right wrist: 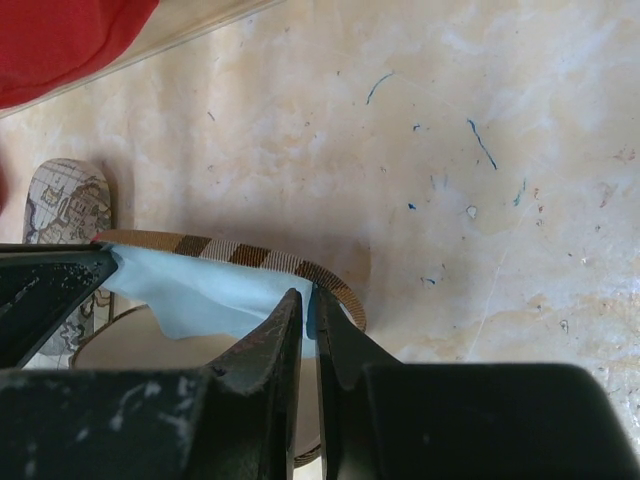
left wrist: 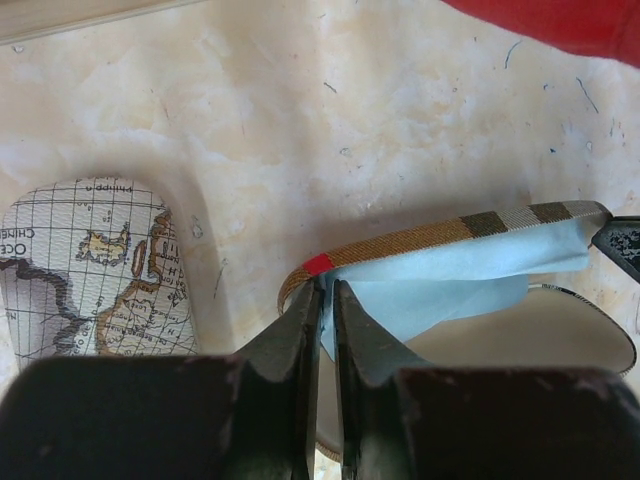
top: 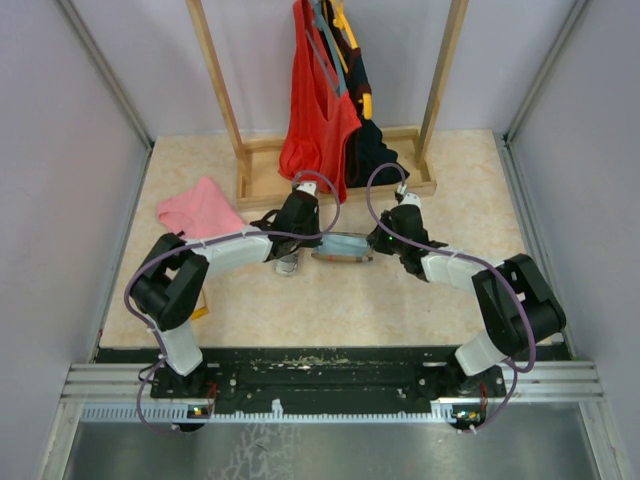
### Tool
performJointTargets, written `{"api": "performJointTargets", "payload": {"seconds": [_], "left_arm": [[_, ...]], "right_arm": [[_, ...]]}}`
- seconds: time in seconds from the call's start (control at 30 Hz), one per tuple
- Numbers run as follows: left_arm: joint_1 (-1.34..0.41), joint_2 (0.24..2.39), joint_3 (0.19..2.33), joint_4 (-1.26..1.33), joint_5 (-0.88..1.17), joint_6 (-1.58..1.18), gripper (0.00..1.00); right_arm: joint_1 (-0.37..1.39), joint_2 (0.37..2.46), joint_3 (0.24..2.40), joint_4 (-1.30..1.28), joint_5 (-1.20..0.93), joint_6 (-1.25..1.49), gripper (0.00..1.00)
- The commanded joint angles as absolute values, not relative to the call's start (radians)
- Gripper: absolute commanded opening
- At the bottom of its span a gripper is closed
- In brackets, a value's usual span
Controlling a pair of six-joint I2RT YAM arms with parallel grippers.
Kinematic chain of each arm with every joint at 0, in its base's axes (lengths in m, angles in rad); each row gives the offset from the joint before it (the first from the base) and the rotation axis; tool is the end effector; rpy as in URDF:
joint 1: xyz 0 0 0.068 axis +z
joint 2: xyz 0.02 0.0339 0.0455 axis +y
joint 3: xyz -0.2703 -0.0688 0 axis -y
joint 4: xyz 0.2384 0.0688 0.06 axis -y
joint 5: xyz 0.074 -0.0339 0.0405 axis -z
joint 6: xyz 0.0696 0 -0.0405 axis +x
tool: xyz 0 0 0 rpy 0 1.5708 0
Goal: Organize the sunglasses
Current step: Place the glasses cleaning cloth in the sunglasses case.
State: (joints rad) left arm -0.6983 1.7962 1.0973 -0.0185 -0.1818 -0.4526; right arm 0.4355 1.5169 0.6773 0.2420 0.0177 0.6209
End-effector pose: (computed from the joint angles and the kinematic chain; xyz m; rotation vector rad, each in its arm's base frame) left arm 0.3213 -0.2532 0.1759 0.1875 2.2977 -0.3937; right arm 0.2979 0.1373 0.1652 0.2166 2.2174 0.5770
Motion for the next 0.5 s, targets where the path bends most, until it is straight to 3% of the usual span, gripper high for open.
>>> {"api": "performJointTargets", "payload": {"seconds": [0.0, 0.47], "left_arm": [[-0.692, 1.79, 1.124, -0.006, -0.184, -0.454, 0.17], [-0.692, 1.757, 1.086, -0.003, -0.184, -0.465, 0.3]], "right_arm": [[0.426, 1.498, 0.73, 0.278, 0.031, 0.61, 0.11], [0.426, 1.414, 0.717, 0.238, 0.013, 0.592, 0.18]]}}
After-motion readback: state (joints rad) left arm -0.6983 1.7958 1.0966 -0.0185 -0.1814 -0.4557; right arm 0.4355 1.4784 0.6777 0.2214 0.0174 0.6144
